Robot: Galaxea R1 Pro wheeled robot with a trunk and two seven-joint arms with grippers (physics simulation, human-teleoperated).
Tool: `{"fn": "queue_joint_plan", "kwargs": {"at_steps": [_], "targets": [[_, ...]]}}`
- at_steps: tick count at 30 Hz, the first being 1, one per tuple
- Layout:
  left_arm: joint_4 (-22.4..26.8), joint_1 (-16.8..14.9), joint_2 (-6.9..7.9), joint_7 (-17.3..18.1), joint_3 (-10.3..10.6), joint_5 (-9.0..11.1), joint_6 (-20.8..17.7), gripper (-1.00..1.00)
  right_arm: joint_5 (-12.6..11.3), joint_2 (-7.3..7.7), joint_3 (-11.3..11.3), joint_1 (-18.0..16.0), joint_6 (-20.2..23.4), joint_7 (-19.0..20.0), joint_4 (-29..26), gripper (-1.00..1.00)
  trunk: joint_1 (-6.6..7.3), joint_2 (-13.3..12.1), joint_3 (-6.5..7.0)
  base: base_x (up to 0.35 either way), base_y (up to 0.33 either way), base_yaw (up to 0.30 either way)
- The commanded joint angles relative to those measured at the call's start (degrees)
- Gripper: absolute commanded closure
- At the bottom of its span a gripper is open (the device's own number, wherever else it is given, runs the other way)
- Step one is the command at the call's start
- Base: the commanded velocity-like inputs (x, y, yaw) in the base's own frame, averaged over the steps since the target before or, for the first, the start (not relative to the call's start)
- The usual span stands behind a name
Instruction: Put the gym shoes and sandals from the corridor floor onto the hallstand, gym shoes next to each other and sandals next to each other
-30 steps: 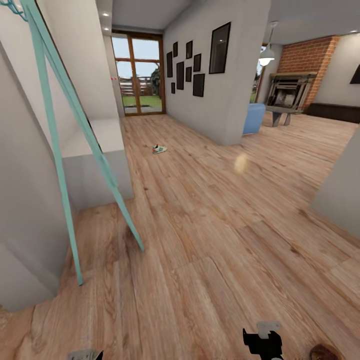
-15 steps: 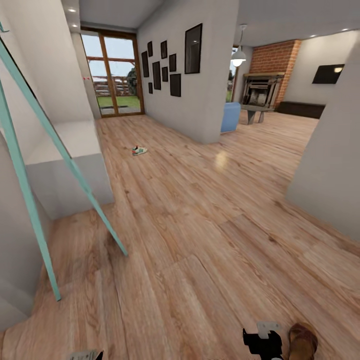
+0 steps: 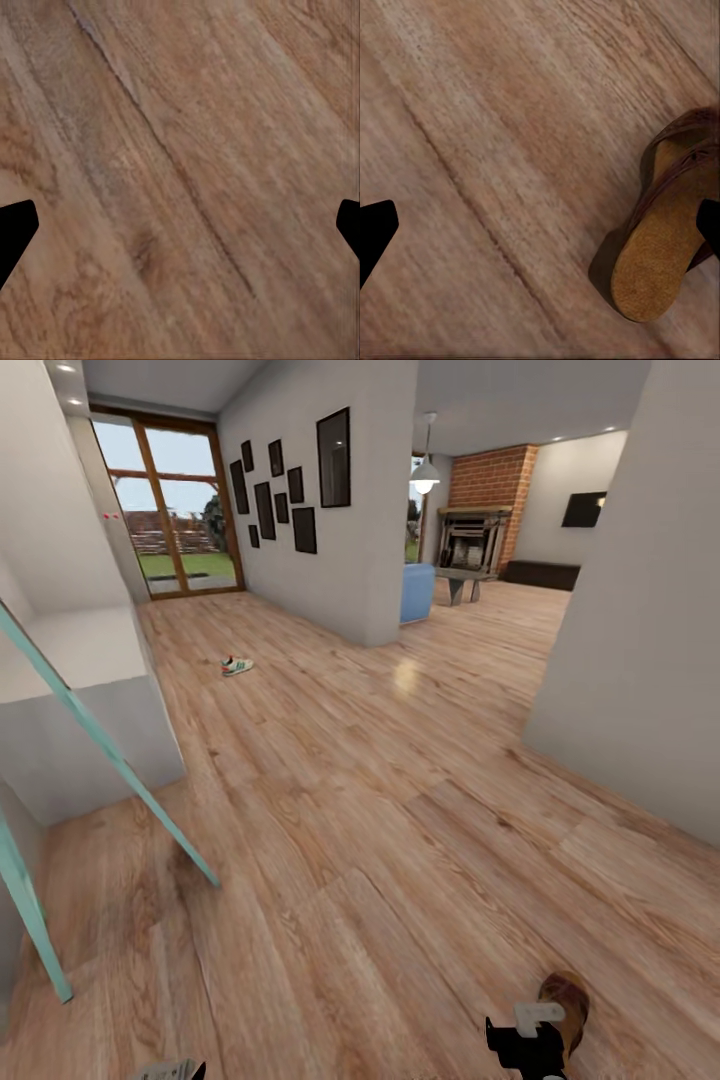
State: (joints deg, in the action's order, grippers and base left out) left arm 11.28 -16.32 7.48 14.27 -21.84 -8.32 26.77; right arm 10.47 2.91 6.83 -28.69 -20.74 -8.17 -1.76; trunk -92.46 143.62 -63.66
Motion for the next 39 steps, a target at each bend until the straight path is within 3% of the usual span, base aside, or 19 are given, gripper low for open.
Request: {"fn": "queue_joint_plan", "kwargs": {"at_steps": [1,39], "targets": [[-0.03,-0.03,-0.01,0.23,-0.5,-0.56,0.21,-1.0,0.6,-0.01,0.47,-0.05,-0.18,-0.18,0.09,-1.0,0.01,0.02,-0.05,0.0,0.0,-0.265],[-0.03,-0.02,-0.01,0.23,-0.54,-0.56,0.21,-1.0,0.6,-0.01,0.47,-0.05,-0.18,-0.18,0.11,-1.0,0.01,0.02,-0.05,0.0,0.0,-0.265]]}}
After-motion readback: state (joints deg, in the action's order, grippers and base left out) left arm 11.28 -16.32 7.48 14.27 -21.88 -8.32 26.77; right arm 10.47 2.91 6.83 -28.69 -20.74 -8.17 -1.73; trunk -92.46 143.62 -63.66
